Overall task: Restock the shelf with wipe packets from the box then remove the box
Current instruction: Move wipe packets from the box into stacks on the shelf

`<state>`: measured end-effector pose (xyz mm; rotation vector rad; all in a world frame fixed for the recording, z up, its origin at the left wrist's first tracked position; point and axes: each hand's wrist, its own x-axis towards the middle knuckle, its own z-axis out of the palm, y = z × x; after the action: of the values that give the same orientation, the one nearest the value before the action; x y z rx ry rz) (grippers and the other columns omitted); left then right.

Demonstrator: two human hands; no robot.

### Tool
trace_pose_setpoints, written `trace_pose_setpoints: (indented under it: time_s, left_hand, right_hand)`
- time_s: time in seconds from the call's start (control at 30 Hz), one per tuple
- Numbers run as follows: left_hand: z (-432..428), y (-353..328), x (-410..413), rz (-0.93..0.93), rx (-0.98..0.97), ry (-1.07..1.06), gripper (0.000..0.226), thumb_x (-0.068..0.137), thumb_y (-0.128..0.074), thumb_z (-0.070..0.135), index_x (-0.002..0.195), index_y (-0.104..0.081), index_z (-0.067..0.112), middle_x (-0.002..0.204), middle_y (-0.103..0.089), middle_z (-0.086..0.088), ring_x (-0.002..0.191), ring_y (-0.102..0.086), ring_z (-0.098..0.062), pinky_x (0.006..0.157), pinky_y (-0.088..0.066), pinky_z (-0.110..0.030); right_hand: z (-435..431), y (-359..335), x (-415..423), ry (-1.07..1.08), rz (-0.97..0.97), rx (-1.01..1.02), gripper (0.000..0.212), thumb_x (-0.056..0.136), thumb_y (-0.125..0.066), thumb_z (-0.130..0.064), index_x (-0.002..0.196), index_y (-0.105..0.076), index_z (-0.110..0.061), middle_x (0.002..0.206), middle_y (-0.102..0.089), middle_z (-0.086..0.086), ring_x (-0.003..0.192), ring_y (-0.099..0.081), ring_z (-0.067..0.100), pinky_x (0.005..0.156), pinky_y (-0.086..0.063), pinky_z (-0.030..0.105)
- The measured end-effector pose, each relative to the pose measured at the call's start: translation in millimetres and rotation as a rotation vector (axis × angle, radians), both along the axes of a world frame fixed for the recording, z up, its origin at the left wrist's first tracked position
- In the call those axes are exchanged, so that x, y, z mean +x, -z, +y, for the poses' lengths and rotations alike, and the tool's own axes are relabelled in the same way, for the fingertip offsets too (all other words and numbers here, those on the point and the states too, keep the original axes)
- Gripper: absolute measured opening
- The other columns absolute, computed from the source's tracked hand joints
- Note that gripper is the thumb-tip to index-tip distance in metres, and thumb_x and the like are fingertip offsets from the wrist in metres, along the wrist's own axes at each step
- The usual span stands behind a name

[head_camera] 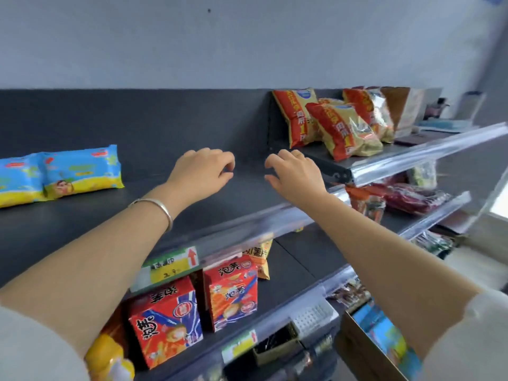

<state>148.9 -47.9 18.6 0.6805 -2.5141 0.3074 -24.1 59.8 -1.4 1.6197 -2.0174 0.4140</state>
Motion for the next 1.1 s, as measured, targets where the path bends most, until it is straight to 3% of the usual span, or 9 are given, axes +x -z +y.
trace_pose_setpoints:
  time_s: [0.27,0.43,0.6,0.77,1.1]
  left_hand:
    - [111.0,36.9,-143.3,-0.042,0.012,0.226,0.020,0.093,-0.049,0.030,0.110,-0.057,0.021,0.105,-0.062,0.001,0.101,-0.055,-0.023,0.082,-0.039,-0.035]
    - [164.2,80.1,-206.4,-0.194,0.066,0.355,0.023,0.095,-0.045,0.033,0.113,-0.054,0.022,0.110,-0.060,0.000,0.107,-0.054,-0.023,0.086,-0.040,-0.035]
    - [185.1,130.4,-260.1,-0.394,0.163,0.440,0.025,0.095,-0.045,0.035,0.115,-0.053,0.022,0.112,-0.059,0.001,0.109,-0.053,-0.022,0.087,-0.039,-0.036]
    - [184.1,169.0,-311.2,-0.483,0.242,0.510,0.024,0.093,-0.048,0.036,0.112,-0.055,0.023,0.110,-0.060,0.001,0.109,-0.053,-0.021,0.090,-0.041,-0.036]
    - [187.8,234.3,-385.4,-0.638,0.361,0.581,0.018,0.092,-0.048,0.032,0.106,-0.055,0.024,0.109,-0.061,0.002,0.105,-0.056,-0.021,0.091,-0.044,-0.036]
  right_hand:
    - [151.1,40.8,-116.5,0.251,-0.056,0.062,0.025,0.093,-0.052,-0.030,0.114,-0.056,-0.016,0.118,-0.057,0.006,0.112,-0.051,0.032,0.080,-0.042,0.038]
    - [216.1,81.6,-168.7,0.380,-0.132,0.151,0.023,0.093,-0.050,-0.026,0.112,-0.056,-0.014,0.114,-0.057,0.006,0.108,-0.052,0.032,0.076,-0.042,0.038]
    - [250.2,124.3,-206.6,0.496,-0.231,0.284,0.025,0.094,-0.050,-0.027,0.117,-0.054,-0.017,0.117,-0.056,0.006,0.111,-0.052,0.030,0.079,-0.048,0.039]
    - [265.2,153.3,-234.9,0.598,-0.300,0.374,0.031,0.094,-0.051,-0.028,0.124,-0.052,-0.021,0.120,-0.055,0.004,0.113,-0.053,0.030,0.076,-0.042,0.036]
    - [291.4,216.4,-282.6,0.765,-0.499,0.613,0.032,0.094,-0.050,-0.031,0.125,-0.051,-0.022,0.120,-0.054,0.006,0.113,-0.050,0.030,0.082,-0.049,0.041]
